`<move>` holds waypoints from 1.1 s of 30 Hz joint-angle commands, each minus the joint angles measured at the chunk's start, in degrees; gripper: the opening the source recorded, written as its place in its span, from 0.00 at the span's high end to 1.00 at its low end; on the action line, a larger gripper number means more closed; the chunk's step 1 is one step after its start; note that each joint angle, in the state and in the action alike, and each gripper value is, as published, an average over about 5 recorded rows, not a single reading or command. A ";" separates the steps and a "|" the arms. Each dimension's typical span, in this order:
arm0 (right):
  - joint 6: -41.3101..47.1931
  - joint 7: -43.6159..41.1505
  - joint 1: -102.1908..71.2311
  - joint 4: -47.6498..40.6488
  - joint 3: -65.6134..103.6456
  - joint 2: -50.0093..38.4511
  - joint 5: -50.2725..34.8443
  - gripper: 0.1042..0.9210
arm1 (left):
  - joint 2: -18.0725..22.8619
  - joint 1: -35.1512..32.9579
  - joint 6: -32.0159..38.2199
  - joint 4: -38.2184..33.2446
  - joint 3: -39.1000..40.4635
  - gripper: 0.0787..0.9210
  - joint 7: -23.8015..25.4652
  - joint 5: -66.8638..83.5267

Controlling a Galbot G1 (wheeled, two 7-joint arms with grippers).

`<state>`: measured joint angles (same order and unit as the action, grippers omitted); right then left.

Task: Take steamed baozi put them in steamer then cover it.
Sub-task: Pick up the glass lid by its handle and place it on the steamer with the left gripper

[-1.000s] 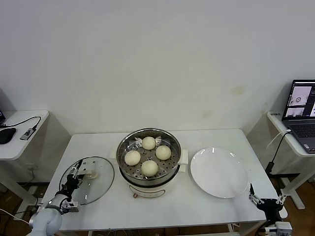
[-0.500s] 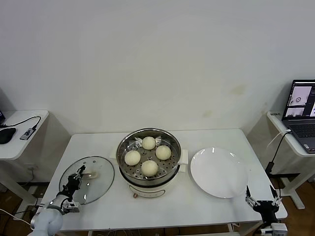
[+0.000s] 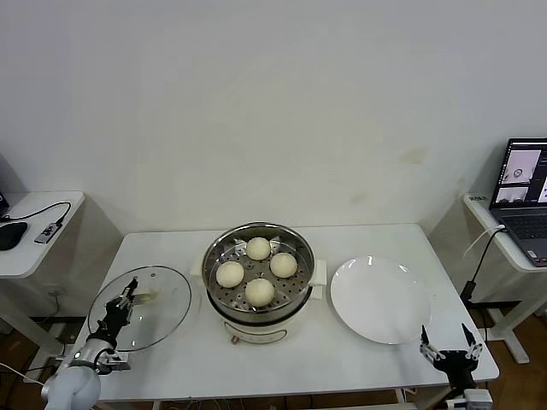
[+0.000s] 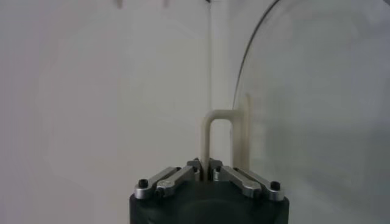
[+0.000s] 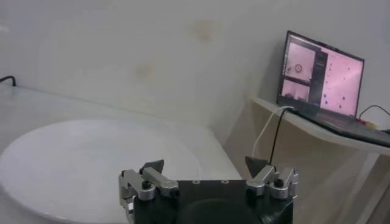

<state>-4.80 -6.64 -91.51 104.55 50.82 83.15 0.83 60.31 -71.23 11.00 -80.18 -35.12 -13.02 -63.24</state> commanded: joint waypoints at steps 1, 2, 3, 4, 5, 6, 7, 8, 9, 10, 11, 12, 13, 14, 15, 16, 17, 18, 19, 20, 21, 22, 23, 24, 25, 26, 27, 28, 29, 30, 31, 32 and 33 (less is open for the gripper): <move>1.96 -0.27 -0.97 2.50 -1.27 -0.55 0.34 0.12 | -3.39 -8.38 -6.38 -15.11 -4.15 0.92 1.19 4.79; 1.95 -0.33 -1.02 2.62 -1.32 -0.62 0.38 0.12 | -4.03 -9.09 -7.08 -16.25 -4.69 0.92 2.08 5.88; 1.94 -0.42 -1.10 2.72 -1.38 -0.69 0.43 0.12 | -4.69 -9.74 -7.85 -17.55 -5.29 0.92 3.05 6.98; 1.89 -0.49 -1.17 2.80 -1.43 -0.73 0.50 0.12 | -5.38 -10.36 -8.66 -18.93 -6.00 0.92 4.26 8.09; 1.81 -0.55 -1.27 2.85 -1.50 -0.74 0.64 0.12 | -5.97 -10.89 -9.43 -20.32 -6.66 0.92 5.57 9.21; 1.74 -0.60 -1.40 2.91 -1.61 -0.76 0.80 0.12 | -6.61 -11.33 -10.27 -21.60 -7.27 0.92 6.81 10.28; 1.69 -0.64 -1.53 2.98 -1.73 -0.77 0.94 0.12 | -7.34 -11.75 -11.18 -23.04 -7.92 0.92 8.09 11.37; 1.64 -0.66 -1.66 3.05 -1.87 -0.78 1.08 0.12 | -8.00 -12.09 -12.04 -24.26 -8.45 0.92 9.29 12.35; 1.60 -0.67 -1.78 3.12 -2.01 -0.78 1.24 0.12 | -8.61 -12.29 -12.88 -25.30 -8.82 0.92 10.22 13.17; 1.58 -0.68 -1.87 3.19 -2.14 -0.77 1.34 0.12 | -9.32 -12.40 -13.75 -26.42 -9.15 0.92 11.12 13.80; 1.56 -0.68 -1.93 3.27 -2.25 -0.73 1.46 0.12 | -9.87 -12.38 -14.51 -27.41 -9.35 0.92 11.91 14.26; 1.53 -0.69 -1.98 3.37 -2.36 -0.66 1.59 0.12 | -10.38 -12.27 -15.24 -28.28 -9.39 0.92 12.58 14.70; 1.51 -0.69 -2.01 3.45 -2.44 -0.60 1.71 0.12 | -10.96 -12.03 -16.06 -29.25 -9.27 0.92 13.24 15.13; 1.50 -0.69 -2.05 3.55 -2.53 -0.51 1.83 0.12 | -11.49 -11.73 -16.78 -30.13 -9.06 0.92 13.83 15.53; 1.48 -0.69 -2.09 3.65 -2.62 -0.40 1.98 0.12 | -12.05 -11.39 -17.46 -30.97 -8.58 0.92 14.37 16.01; 1.45 -0.68 -2.13 3.74 -2.70 -0.30 2.13 0.12 | -12.70 -11.06 -18.16 -31.89 -7.94 0.92 14.87 16.55; 1.41 -0.65 -2.15 3.79 -2.78 -0.20 2.27 0.12 | -13.30 -10.76 -18.82 -32.83 -7.15 0.92 15.28 17.04; 1.40 -0.61 -2.17 3.85 -2.89 -0.07 2.39 0.12 | -13.94 -10.51 -19.50 -33.73 -6.12 0.92 15.73 17.50; 1.42 -0.55 -2.20 3.88 -3.02 0.03 2.48 0.12 | -14.61 -10.24 -20.21 -34.70 -4.78 0.92 16.20 17.62; 1.45 -0.48 -2.23 3.90 -3.20 0.11 2.60 0.12 | -15.20 -9.78 -20.88 -35.53 -3.34 0.92 16.45 17.30; 1.49 -0.42 -2.25 3.90 -3.38 0.18 2.73 0.12 | -15.62 -9.11 -21.52 -36.21 -1.72 0.92 16.65 16.68; 1.53 -0.36 -2.28 3.92 -3.60 0.27 2.92 0.12 | -15.99 -8.21 -22.21 -36.81 0.13 0.92 16.83 15.93; 1.53 -0.31 -2.30 3.94 -3.81 0.35 3.13 0.12 | -16.22 -7.08 -22.90 -37.26 2.10 0.92 16.84 15.13; 1.52 -0.29 -2.29 3.98 -4.00 0.48 3.36 0.12 | -16.30 -5.84 -23.64 -37.65 4.31 0.92 16.75 14.68; 1.48 -0.28 -2.28 4.03 -4.14 0.63 3.53 0.12 | -16.24 -4.58 -24.45 -38.04 6.51 0.92 16.75 14.48; 1.45 -0.25 -2.26 4.07 -4.27 0.78 3.69 0.12 | -16.10 -3.35 -25.30 -38.50 8.96 0.92 16.73 14.38; 1.42 -0.24 -2.25 4.10 -4.37 0.93 3.80 0.12 | -15.86 -2.07 -26.17 -38.94 11.37 0.92 16.69 14.31; 1.37 -0.21 -2.23 4.08 -4.44 1.07 3.96 0.12 | -15.38 -0.76 -26.99 -39.35 13.82 0.92 16.74 14.14; 1.30 -0.17 -2.20 3.98 -4.51 1.19 4.16 0.12 | -14.78 0.69 -27.86 -39.65 16.19 0.92 16.83 13.76; 1.22 -0.11 -2.18 3.85 -4.59 1.30 4.41 0.12 | -14.08 2.16 -28.68 -39.82 18.54 0.92 16.99 13.26; 1.12 -0.05 -2.17 3.71 -4.67 1.39 4.67 0.12 | -13.33 3.59 -29.45 -39.87 20.49 0.92 17.25 12.75; 1.02 0.01 -2.15 3.54 -4.76 1.49 4.98 0.12 | -12.45 5.11 -30.19 -39.74 22.39 0.92 17.63 11.95; 0.92 0.07 -2.14 3.37 -4.86 1.59 5.27 0.12 | -11.67 6.50 -30.85 -39.51 23.94 0.92 18.03 11.13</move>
<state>-3.67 -6.74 -93.60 108.35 46.70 84.22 4.56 47.15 -75.19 -11.75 -114.80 -29.72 1.96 -49.70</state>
